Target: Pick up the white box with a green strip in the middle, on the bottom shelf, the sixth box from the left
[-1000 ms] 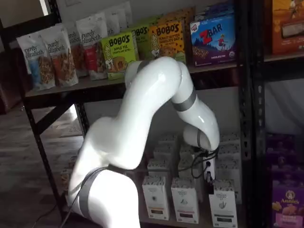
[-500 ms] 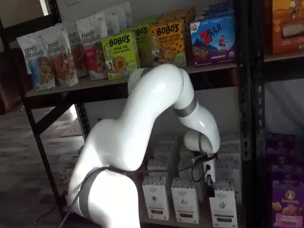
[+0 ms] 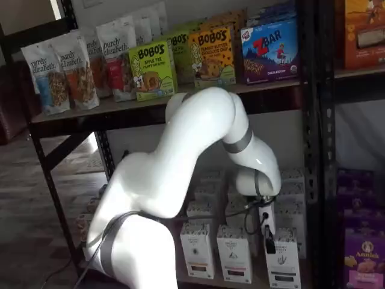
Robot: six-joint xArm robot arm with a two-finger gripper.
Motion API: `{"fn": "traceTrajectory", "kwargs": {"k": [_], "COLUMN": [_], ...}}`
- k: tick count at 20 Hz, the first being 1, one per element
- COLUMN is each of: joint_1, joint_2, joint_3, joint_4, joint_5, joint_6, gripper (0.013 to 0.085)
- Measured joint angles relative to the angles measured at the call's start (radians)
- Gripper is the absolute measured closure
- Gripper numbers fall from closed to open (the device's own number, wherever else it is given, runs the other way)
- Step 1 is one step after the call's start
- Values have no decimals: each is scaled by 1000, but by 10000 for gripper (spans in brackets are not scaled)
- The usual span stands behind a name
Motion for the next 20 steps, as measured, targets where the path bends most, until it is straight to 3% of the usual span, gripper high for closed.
{"fn": "traceTrajectory", "kwargs": {"k": [4, 8, 10, 11, 15, 19, 20], "joint_1": [-1, -3, -3, -3, -5, -6, -6], "joint_2": [16, 26, 29, 29, 29, 26, 26], "joint_3": [-24, -36, -43, -45, -46, -43, -46], "joint_4": [-38, -28, -14, -13, -35, -36, -34], "joint_5": [13, 19, 27, 29, 31, 26, 33], "joint_6": [32, 22, 9, 8, 25, 25, 23], "gripper": [130, 130, 210, 210, 330, 330, 370]}}
